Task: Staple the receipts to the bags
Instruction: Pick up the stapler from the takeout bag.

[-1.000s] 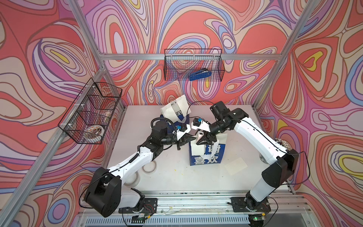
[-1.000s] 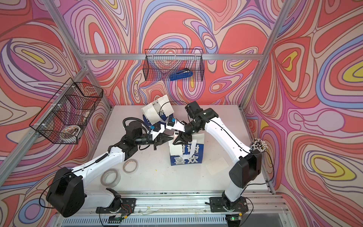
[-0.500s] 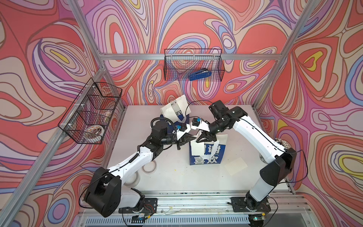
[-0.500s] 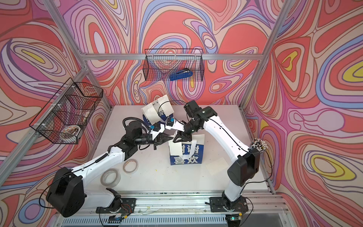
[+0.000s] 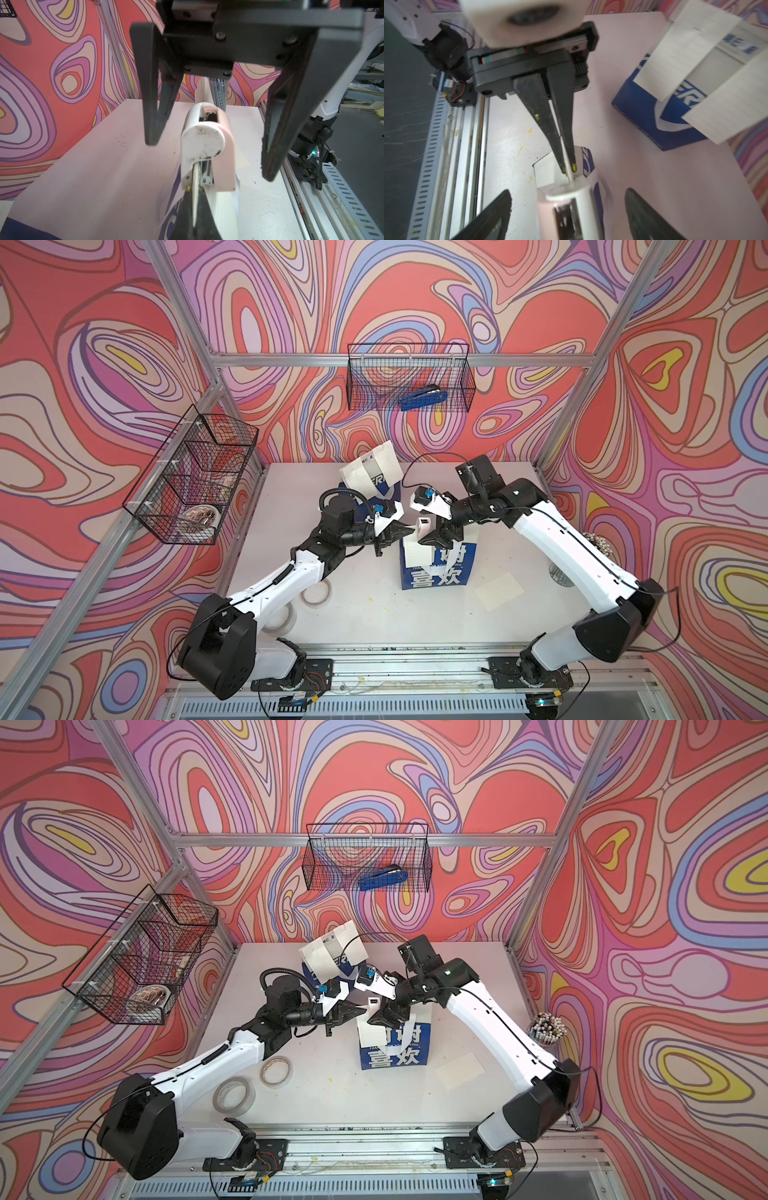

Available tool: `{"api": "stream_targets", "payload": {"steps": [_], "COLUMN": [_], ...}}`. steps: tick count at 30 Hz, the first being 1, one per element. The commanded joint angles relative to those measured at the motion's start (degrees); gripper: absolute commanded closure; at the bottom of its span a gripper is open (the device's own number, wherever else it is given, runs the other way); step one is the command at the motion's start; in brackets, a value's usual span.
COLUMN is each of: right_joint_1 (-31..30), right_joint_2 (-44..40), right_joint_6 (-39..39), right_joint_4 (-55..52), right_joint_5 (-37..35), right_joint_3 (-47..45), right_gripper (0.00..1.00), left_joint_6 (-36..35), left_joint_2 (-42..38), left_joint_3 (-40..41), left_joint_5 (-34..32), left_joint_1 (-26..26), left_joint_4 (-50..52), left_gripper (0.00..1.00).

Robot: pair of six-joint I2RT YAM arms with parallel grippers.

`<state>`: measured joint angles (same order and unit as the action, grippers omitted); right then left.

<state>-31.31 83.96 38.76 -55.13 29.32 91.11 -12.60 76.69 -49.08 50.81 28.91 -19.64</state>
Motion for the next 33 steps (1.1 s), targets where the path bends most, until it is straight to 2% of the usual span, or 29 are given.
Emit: {"api": "stream_targets", "payload": {"steps": [1, 4, 6, 7, 8, 9, 10, 14, 19, 23, 27, 33], "right_joint_1": [-0.2, -0.2, -0.2, -0.2, -0.3, -1.0, -2.6, -13.6, -22.2, -23.0, -23.1, -23.3], "right_joint_2": [-6.2, -11.5, -14.1, -14.9, -15.4, -15.7, -16.2, -16.6, -13.9, -11.6, -9.5, -7.6], "right_joint_6": [-18.0, -30.4, -39.6, -44.9, -49.2, -52.3, -54.9, -59.2, -59.2, -61.0, -63.0, -63.2], "right_joint_4": [16.6, 24.5, 29.7, 31.2, 31.1, 30.2, 28.5, 23.3, 19.8, 19.1, 17.6, 20.4], "right_joint_5": [-8.6, -9.1, -7.2, -7.3, -8.5, -11.3, -16.6, -38.2, -52.7, -56.3, -58.8, -56.7], "right_joint_3": [-5.3, -10.4, -14.1, -15.4, -16.0, -16.1, -16.3, -16.1, -14.3, -13.4, -12.5, -11.4], "right_gripper": [0.08, 0.02, 0.06, 0.11, 0.16, 0.17, 0.18, 0.21, 0.22, 0.32, 0.34, 0.36], "left_joint_6": [0.1, 0.7, 1.5, 1.8, 1.9, 2.3, 2.6, 3.1, 4.2, 4.6, 4.5, 4.3], "left_joint_2": [-1.6, -1.9, -2.1, -2.2, -2.2, -2.2, -2.3, -2.6, -2.4, -2.7, -2.9, -2.8], "left_joint_3": [-1.8, -1.6, -1.2, -1.1, -1.0, -1.0, -1.1, -1.5, -1.6, -1.6, -1.7, -1.9], "left_joint_5": [-1.6, -2.6, -3.7, -4.2, -4.8, -5.3, -5.9, -7.8, -8.1, -8.0, -7.8, -7.7], "left_joint_1": [0.2, 0.2, 0.2, 0.3, 0.3, 0.3, 0.3, 0.2, 0.3, 0.2, 0.2, 0.3], "left_joint_4": [-3.7, -4.0, -4.5, -4.9, -4.9, -4.9, -4.7, -3.8, -3.8, -3.7, -3.1, -2.5], "left_gripper": [1.00, 1.00, 1.00, 1.00, 1.00, 1.00, 1.00, 1.00, 1.00, 1.00, 1.00, 1.00]}}
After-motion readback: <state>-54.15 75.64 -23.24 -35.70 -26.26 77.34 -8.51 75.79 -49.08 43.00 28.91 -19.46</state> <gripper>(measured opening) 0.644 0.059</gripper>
